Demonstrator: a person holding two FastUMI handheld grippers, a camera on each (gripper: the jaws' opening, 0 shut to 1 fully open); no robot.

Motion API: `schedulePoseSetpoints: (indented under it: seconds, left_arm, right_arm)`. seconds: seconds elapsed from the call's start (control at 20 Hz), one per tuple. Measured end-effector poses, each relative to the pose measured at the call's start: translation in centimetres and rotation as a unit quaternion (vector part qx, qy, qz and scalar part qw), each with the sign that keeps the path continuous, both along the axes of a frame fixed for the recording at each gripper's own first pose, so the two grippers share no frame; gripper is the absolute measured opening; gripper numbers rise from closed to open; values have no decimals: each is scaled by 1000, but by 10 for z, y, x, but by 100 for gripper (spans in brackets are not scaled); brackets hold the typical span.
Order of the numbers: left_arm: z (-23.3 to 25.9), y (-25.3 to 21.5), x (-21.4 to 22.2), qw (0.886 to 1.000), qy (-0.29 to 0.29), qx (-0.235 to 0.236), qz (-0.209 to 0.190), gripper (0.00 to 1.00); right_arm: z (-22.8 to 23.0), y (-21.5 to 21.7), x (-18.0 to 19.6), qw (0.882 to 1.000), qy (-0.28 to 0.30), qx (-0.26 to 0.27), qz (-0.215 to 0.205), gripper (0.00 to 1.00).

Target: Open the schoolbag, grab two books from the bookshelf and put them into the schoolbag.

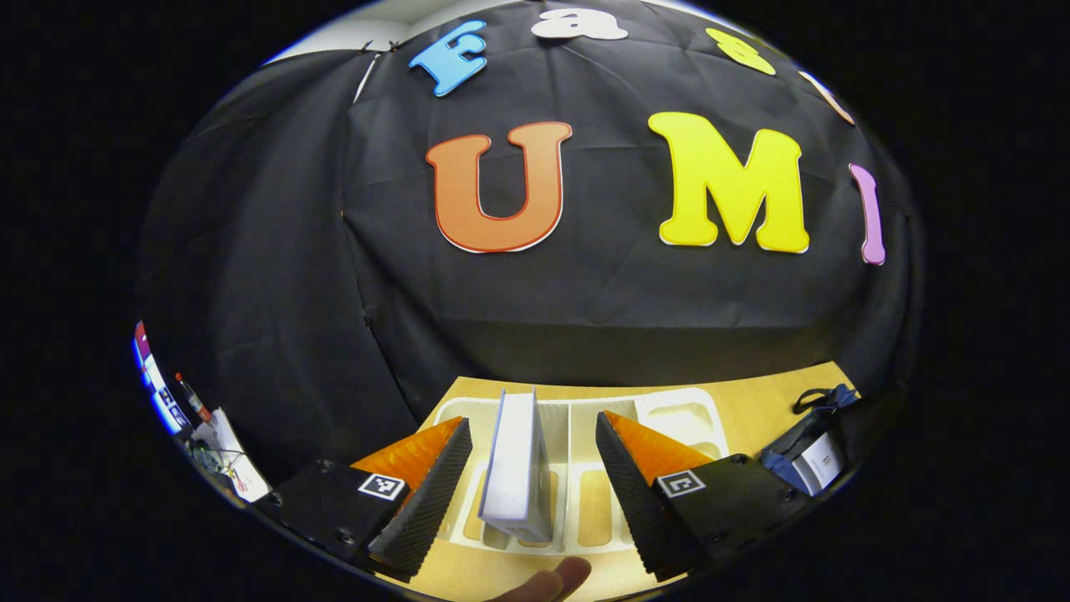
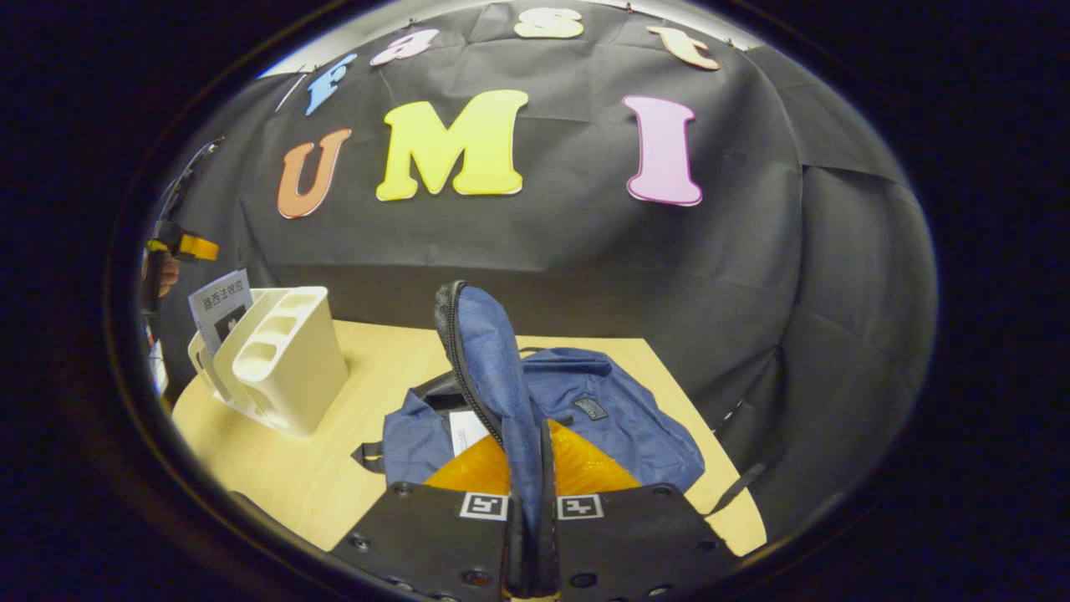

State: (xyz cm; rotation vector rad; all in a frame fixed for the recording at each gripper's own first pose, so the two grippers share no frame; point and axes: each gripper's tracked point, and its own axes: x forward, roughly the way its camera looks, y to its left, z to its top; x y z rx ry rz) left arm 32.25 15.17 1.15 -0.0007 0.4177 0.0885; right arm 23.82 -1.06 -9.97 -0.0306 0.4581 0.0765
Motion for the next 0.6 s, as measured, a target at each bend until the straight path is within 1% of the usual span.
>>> schedulePoseSetpoints:
  seconds: [0.05,0.1,0.15,0.2,0.25,0.3,0.45,0.6]
  left_arm:
    - [-6,4,8,1000,15,3,-4,93]
    - [-11,11,14,1000,28,7,3,92]
    - [-18,15,21,999,45,10,2,92]
    - [-28,20,26,998,61,5,8,92]
    - [-37,23,32,997,80,4,13,90]
    - [-50,22,35,995,104,2,2,92]
    - [-70,24,37,987,160,1,-8,92]
    - [-74,32,36,983,181,18,-3,86]
  right_arm:
    - [0,0,0,1000,0,2,1,7]
    - [-1,0,0,1000,1,4,4,7]
    - [-1,-1,0,1000,0,3,5,7]
    - [-1,-1,0,1000,-1,6,7,7]
    - [-1,-1,-1,1000,-1,9,10,7]
    - [-3,-1,0,1000,-2,11,13,6]
    - [-5,-3,0,1000,-5,16,18,7]
    - [-10,-6,1,999,-5,24,21,7]
